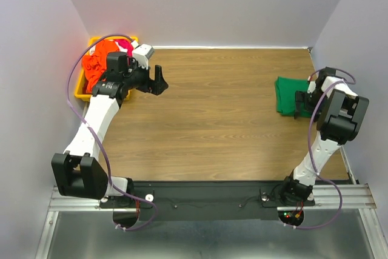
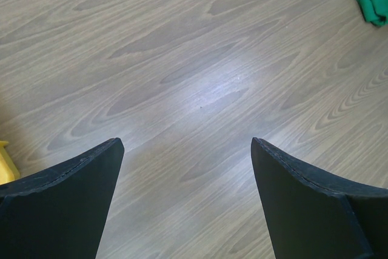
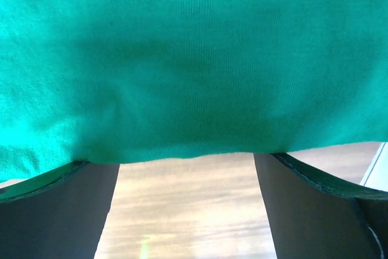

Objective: Fold and stack the t-shirts
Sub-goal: Neatly place the folded tshirt to the corner

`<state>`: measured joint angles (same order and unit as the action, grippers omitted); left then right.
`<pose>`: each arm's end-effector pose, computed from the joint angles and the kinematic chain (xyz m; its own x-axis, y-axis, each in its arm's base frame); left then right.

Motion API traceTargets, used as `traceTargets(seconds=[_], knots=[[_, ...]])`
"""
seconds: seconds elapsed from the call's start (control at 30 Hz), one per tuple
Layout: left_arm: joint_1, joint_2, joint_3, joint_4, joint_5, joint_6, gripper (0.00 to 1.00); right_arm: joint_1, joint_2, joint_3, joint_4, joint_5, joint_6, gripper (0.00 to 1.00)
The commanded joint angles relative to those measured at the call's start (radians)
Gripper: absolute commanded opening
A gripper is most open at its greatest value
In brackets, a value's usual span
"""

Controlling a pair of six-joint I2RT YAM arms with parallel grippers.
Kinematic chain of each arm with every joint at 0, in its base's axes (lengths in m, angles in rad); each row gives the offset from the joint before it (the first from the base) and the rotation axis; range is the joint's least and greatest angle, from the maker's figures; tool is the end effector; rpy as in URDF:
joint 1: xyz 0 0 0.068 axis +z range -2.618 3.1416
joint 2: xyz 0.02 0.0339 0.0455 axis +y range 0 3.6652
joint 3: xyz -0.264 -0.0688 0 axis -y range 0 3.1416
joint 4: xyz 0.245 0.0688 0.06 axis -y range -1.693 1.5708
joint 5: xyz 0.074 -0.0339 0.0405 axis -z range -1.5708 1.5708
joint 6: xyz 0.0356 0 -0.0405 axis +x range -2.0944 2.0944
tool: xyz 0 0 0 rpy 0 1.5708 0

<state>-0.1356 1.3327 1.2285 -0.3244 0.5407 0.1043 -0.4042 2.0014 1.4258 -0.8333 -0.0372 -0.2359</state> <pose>0.2975 -0.0591 0.3608 -0.3492 0.1377 -0.9269 0.6195 0.7761 -0.1181 0.3555 -0.1506 0.1622 -0.9728 0.1621 -0.1653 0.1647 0.9863 -0.0020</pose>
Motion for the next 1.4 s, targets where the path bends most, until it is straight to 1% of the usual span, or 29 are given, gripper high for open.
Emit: traceTargets(seconds=[0.0, 0.13, 0.37, 0.7, 0.87, 1.37], knots=[[0.002, -0.001, 0.0, 0.033, 0.005, 0.014, 0.99, 0.022, 0.154, 0.05, 0.284, -0.135, 0.006, 0.96], [0.002, 0.005, 0.003, 0.027, 0.001, 0.02, 0.99, 0.028, 0.224, 0.155, 0.283, -0.138, -0.029, 0.97], [0.002, 0.017, 0.003, 0.021, -0.002, 0.025, 0.99, 0.036, 0.322, 0.286, 0.272, -0.106, -0.1, 0.97], [0.004, 0.046, 0.016, 0.015, -0.001, 0.032, 0.99, 0.05, 0.465, 0.524, 0.232, -0.085, -0.106, 0.97], [0.005, 0.063, 0.028, 0.007, -0.002, 0.034, 0.99, 0.061, 0.528, 0.617, 0.22, -0.081, -0.103, 0.98], [0.01, 0.105, 0.045, -0.005, -0.007, 0.043, 0.99, 0.099, 0.663, 0.824, 0.206, -0.061, -0.122, 1.0]])
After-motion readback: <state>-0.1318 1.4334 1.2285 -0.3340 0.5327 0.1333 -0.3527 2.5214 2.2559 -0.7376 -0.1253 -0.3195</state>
